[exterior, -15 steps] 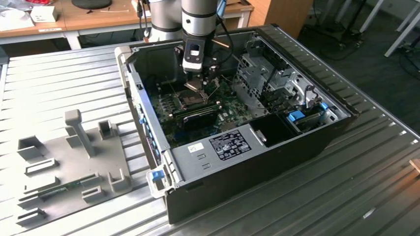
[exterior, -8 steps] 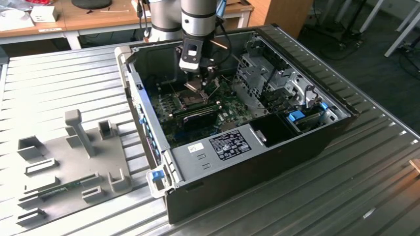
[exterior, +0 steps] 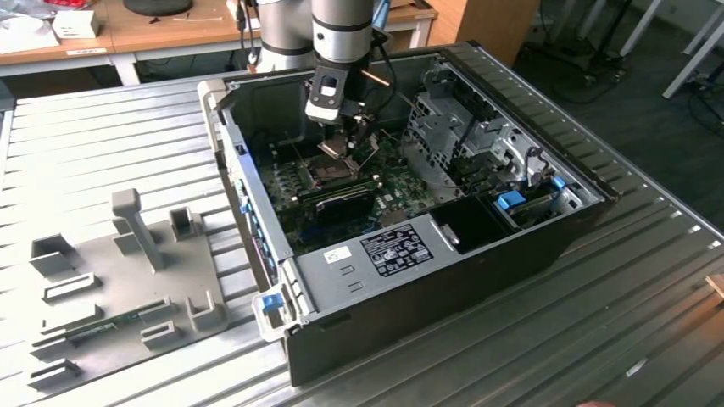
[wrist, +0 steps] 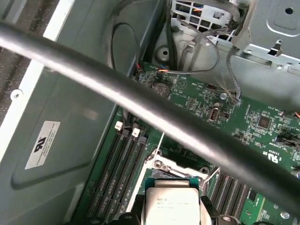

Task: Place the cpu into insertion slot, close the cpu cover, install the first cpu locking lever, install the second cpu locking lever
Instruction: 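Place the cpu into insertion slot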

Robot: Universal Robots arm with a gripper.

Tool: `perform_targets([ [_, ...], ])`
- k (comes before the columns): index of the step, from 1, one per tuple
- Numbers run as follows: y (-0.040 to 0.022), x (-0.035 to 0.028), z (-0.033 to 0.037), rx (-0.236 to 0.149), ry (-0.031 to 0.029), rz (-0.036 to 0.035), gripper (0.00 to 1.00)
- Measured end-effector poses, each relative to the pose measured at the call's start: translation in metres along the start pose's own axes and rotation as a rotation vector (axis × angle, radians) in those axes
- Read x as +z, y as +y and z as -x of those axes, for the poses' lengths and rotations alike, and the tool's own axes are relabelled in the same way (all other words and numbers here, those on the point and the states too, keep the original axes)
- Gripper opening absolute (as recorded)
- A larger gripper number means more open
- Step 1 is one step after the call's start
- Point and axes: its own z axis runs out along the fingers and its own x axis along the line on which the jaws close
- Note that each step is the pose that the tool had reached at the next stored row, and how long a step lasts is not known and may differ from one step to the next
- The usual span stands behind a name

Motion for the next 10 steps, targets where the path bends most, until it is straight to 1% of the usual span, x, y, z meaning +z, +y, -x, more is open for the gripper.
perform_targets([
  [3, 0.0000, 0.0000, 0.0000, 0.004, -0.0004, 0.0001, 0.54],
  [7, 0.0000, 0.0004, 0.0000, 0.066, -0.0060, 0.0007, 0.54],
  [10, -0.0001, 0.0006, 0.0000, 0.101, -0.0091, 0.0010, 0.54],
])
